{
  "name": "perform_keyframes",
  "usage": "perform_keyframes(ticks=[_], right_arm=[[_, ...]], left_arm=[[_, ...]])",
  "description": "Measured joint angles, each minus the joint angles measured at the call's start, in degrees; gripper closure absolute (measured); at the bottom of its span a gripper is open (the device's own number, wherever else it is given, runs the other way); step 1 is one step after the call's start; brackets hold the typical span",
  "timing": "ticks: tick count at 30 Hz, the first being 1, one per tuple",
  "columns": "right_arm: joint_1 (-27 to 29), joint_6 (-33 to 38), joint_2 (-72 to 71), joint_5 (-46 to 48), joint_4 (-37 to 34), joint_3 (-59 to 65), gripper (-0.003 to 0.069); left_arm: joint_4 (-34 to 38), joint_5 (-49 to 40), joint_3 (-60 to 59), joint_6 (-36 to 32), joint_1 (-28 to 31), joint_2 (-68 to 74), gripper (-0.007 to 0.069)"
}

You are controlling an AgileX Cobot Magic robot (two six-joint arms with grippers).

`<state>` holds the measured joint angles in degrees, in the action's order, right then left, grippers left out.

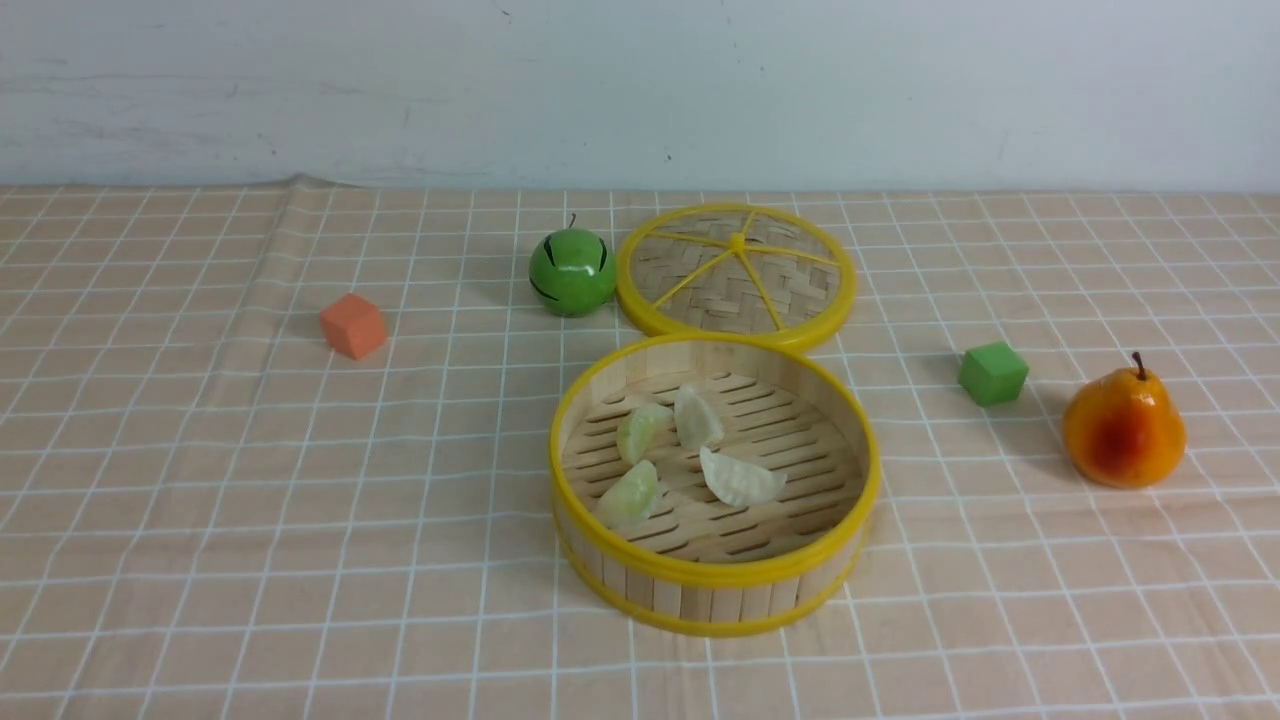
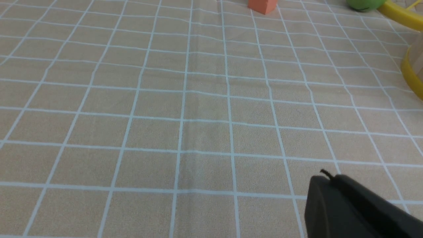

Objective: Put the dumplings into the steamer on the table with the brown tablecloth.

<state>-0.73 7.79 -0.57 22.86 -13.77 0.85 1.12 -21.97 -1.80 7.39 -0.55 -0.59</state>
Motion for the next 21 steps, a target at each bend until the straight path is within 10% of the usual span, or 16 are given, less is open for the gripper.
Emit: perform_keyframes(ticks=[21], right_arm=[[0.0,0.0,0.0,0.0,0.0,0.0,0.0539]], left_arm=[[0.0,0.0,0.0,0.0,0.0,0.0,0.0612]])
